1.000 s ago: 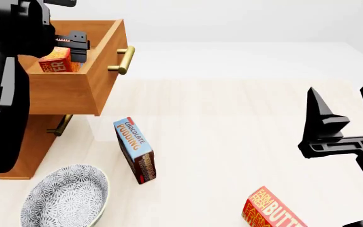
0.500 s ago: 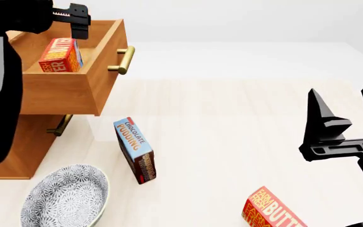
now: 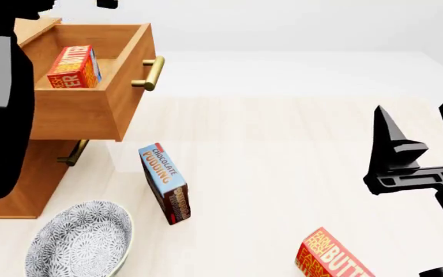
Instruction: Put the butter at the front in the top drawer of the cabinet and close it.
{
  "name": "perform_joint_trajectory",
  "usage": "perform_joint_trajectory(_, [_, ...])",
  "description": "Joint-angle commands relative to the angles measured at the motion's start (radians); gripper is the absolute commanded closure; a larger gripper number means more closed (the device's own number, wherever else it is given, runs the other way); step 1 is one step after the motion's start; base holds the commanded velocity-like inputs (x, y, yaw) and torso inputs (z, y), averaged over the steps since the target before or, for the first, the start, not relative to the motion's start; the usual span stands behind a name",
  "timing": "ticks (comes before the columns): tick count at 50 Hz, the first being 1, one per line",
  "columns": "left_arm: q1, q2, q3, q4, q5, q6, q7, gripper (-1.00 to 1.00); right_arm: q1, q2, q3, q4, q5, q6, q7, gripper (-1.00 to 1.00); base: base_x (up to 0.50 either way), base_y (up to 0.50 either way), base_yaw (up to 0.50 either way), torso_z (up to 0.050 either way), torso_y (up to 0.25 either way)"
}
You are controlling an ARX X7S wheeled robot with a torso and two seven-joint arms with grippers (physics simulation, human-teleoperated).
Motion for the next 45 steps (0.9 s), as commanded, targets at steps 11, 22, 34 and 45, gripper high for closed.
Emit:
perform_joint_trajectory(11, [0.252,0.014,0.000,0.651,-0.047,-0.226,0.053,-1.00,-0.017,-0.010,0.016,-0.004,0.071,-0.012,0.060,-1.00,0.00,0.00,0.00,0.000,0.000])
perform_joint_trajectory(22, [0.377,0.016,0.010,1.027,-0.109,-0.496,0.089,-1.00,-0.037,-0.010,0.039,-0.021,0.116,-0.019,0.088,-1.00,0.00,0.00,0.00,0.000,0.000])
perform_joint_trajectory(34, [0.429,-0.031,0.016,1.324,-0.358,-0.761,-0.005,-1.00,-0.044,-0.006,0.039,-0.028,0.137,-0.013,0.105,-1.00,0.00,0.00,0.00,0.000,0.000])
perform_joint_trajectory(45, [0.382,-0.196,0.102,1.324,-1.329,-0.757,-0.695,-1.00,-0.043,-0.003,0.033,-0.033,0.119,-0.007,0.091,-1.00,0.00,0.00,0.00,0.000,0.000])
